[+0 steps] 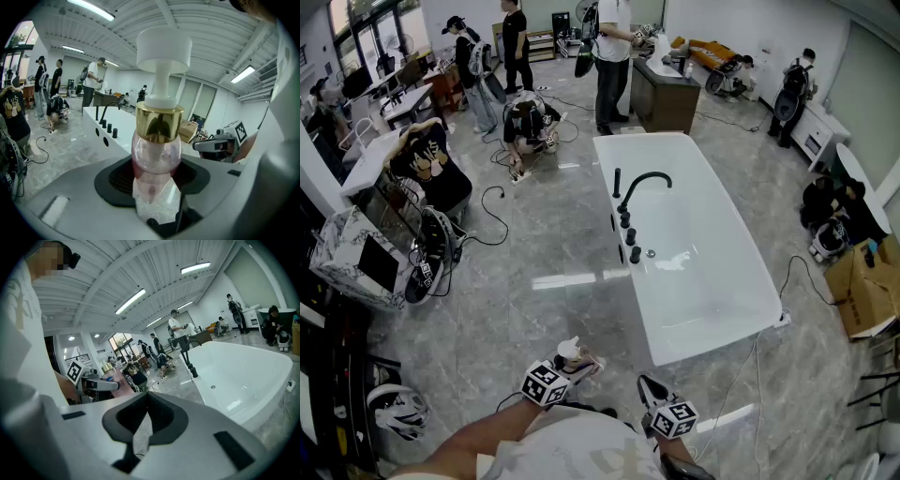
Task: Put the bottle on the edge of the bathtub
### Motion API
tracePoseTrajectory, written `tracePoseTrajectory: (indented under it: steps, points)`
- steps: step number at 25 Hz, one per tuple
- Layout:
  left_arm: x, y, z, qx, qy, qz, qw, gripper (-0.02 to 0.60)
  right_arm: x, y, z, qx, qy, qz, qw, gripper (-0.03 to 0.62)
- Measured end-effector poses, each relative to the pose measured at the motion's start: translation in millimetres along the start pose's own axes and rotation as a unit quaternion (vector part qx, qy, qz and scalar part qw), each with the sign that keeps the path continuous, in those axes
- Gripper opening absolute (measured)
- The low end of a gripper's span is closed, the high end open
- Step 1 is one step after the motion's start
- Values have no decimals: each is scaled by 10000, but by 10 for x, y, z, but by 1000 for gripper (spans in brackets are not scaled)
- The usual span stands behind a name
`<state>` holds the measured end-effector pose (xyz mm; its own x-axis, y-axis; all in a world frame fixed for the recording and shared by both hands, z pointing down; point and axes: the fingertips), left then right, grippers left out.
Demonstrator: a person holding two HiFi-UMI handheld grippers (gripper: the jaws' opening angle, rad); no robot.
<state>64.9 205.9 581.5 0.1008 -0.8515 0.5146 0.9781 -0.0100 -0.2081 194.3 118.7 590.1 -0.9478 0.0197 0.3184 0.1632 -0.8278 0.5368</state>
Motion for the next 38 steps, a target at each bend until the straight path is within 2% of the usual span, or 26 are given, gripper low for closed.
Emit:
tracePoseTrajectory:
  steps: [13,19,29,38]
  points:
    - [-481,-144,160,53,32,238,9997,221,140,-485,156,-19,116,208,9997,6]
    - [-655,-237,233,100,5,356,9993,222,214,-667,186,244,394,319,9984,6]
    - [-954,-341,539,12,-29,446,9990,222,250,-830,466,333,264,824,9957,6]
    - [-1185,-524,698,22,3,500,9987,222,359,-986,555,298,220,1186,9923,6]
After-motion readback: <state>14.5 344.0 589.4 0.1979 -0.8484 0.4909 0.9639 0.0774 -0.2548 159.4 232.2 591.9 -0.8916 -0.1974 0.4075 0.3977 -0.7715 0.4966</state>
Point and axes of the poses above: the fingertips, and each gripper's own axes: x forward along the fingers, y to its right, z out of its underside, and after that the axes turned 6 degrees about x, right-handed
